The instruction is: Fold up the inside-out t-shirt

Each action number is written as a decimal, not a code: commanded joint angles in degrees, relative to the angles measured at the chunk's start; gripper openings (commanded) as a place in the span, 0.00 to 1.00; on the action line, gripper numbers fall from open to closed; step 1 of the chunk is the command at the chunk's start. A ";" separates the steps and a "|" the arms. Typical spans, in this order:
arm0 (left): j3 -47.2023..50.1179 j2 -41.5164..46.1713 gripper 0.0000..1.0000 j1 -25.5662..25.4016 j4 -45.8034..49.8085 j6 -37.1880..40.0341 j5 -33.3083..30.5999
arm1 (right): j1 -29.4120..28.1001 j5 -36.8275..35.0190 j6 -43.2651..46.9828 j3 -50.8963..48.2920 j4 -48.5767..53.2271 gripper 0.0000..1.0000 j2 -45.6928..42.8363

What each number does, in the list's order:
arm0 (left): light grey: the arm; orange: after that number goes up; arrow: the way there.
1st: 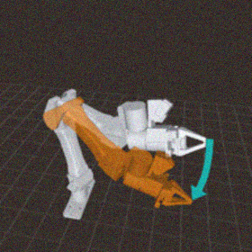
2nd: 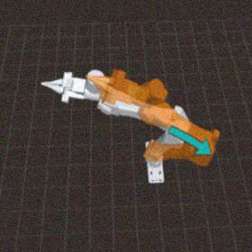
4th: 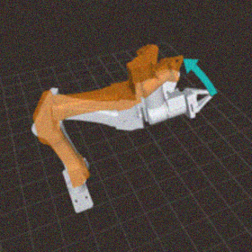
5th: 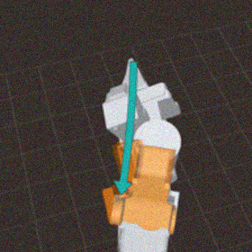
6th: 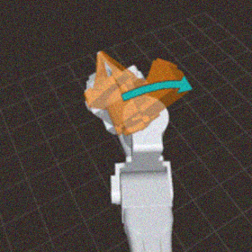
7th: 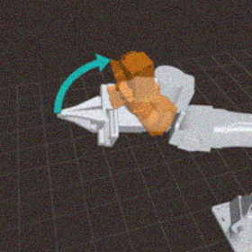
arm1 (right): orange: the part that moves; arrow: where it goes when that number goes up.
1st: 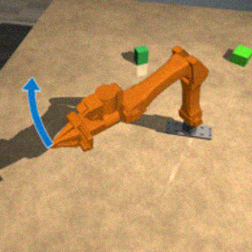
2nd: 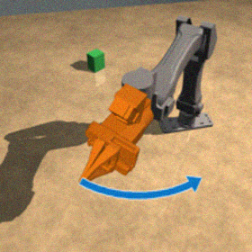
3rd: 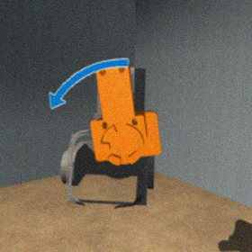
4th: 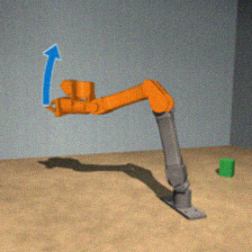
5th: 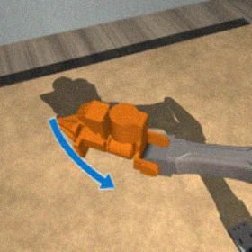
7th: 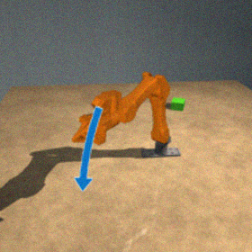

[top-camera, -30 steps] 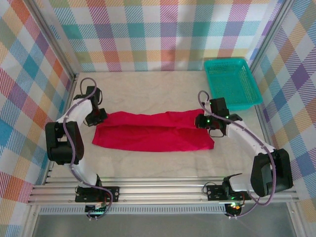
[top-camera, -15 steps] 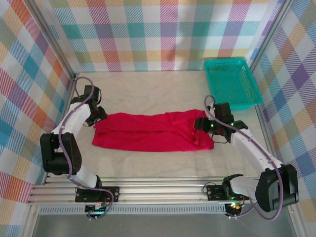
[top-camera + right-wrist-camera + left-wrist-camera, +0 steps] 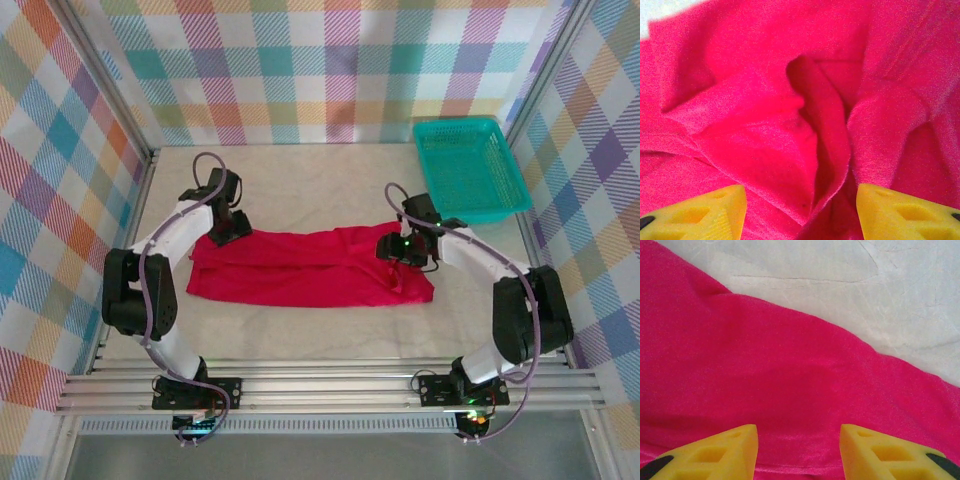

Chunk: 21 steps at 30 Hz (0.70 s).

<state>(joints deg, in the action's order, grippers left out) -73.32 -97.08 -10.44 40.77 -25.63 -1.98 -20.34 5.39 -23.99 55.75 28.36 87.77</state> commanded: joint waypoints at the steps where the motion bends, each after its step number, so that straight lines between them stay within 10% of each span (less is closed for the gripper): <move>1: 0.29 -0.08 0.46 -0.44 -0.96 -0.74 0.52 | -1.82 -2.57 4.36 3.71 -0.54 0.60 2.02; 21: 0.37 -2.90 0.42 -0.99 -1.55 -0.12 0.66 | -7.24 -2.64 6.44 10.38 2.04 0.55 13.76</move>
<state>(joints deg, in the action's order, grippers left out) -73.32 -99.77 -10.76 40.01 -25.76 -1.96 -25.36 1.93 -18.35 67.13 29.82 102.59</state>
